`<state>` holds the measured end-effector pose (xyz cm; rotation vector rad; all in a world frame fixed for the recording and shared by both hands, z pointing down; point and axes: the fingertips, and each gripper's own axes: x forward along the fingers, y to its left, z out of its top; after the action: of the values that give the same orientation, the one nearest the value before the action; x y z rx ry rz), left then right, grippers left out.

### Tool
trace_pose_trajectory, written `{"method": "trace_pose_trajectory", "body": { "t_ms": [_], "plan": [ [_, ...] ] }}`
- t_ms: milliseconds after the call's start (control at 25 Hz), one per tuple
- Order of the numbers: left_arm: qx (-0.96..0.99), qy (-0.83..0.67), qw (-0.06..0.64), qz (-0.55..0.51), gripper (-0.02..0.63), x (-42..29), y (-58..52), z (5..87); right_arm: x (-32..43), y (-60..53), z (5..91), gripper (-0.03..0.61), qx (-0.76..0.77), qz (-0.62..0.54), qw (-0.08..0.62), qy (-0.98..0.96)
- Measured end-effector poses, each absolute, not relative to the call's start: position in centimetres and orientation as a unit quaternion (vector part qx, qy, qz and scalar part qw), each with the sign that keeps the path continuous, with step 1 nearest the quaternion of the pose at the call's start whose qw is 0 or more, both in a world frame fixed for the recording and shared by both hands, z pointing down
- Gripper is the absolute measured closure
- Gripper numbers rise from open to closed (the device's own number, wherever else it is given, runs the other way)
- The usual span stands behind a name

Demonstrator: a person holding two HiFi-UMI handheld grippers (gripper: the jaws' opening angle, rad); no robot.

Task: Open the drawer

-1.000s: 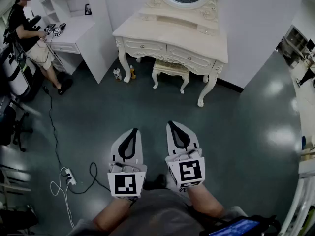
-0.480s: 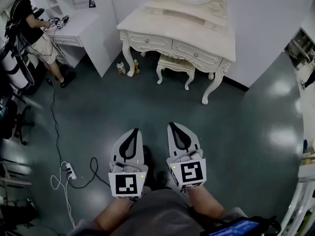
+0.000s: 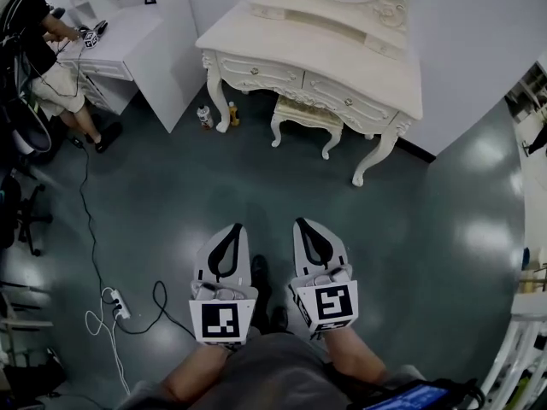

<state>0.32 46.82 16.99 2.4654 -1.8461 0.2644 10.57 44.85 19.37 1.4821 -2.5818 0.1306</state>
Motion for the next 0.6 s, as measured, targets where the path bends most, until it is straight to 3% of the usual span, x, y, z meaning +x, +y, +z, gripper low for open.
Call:
{"method": "trace_pose_trajectory", "body": {
  "t_ms": [600],
  "plan": [
    [0.807, -0.585, 0.016, 0.077, 0.598, -4.8, 29.7, 15.6, 3.7, 27.3, 16.8, 0.565, 0.488, 0.017, 0.072, -0.870]
  ]
}}
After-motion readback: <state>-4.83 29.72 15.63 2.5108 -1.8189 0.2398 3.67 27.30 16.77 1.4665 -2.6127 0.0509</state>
